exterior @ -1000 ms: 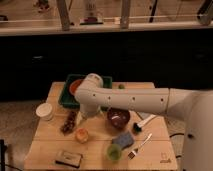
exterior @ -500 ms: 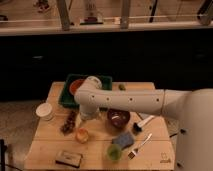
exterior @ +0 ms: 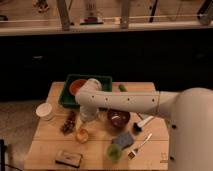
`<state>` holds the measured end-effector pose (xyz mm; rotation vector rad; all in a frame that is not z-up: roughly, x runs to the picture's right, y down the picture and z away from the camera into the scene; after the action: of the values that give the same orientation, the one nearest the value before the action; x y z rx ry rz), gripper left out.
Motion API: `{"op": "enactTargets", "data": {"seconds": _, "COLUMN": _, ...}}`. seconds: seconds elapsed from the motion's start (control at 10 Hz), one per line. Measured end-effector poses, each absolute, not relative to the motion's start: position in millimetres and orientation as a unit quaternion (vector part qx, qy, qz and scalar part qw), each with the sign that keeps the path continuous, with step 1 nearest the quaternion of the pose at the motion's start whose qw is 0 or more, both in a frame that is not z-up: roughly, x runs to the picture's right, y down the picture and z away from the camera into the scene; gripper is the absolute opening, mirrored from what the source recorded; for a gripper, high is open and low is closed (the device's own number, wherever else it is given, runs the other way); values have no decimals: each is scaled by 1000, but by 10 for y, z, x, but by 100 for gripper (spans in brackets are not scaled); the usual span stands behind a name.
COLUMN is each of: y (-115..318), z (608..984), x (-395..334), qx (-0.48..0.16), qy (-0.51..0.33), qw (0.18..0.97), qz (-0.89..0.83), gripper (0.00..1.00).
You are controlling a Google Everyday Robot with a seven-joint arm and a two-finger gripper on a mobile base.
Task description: Place apple in paper cup
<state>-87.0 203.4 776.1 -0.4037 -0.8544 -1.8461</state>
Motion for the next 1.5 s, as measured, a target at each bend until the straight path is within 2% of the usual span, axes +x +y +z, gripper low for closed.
{"op": "enactTargets", "data": {"seconds": 0.3, "y": 2107, "z": 7874, "x": -911, "qx": -168, "qy": -375, "qw": 496, "qz": -765, "gripper": 80}}
{"op": "enactTargets", "data": {"seconds": 0.7, "y": 2065, "z": 7694, "x": -1073, "qx": -159, "qy": -371, "qw": 502, "qz": -765, "gripper": 80}}
{"op": "enactTargets", "data": {"seconds": 1.5, "y": 2451, "z": 7866, "x": -1284, "qx": -187, "qy": -367, "qw": 565, "qz": -715, "gripper": 80}}
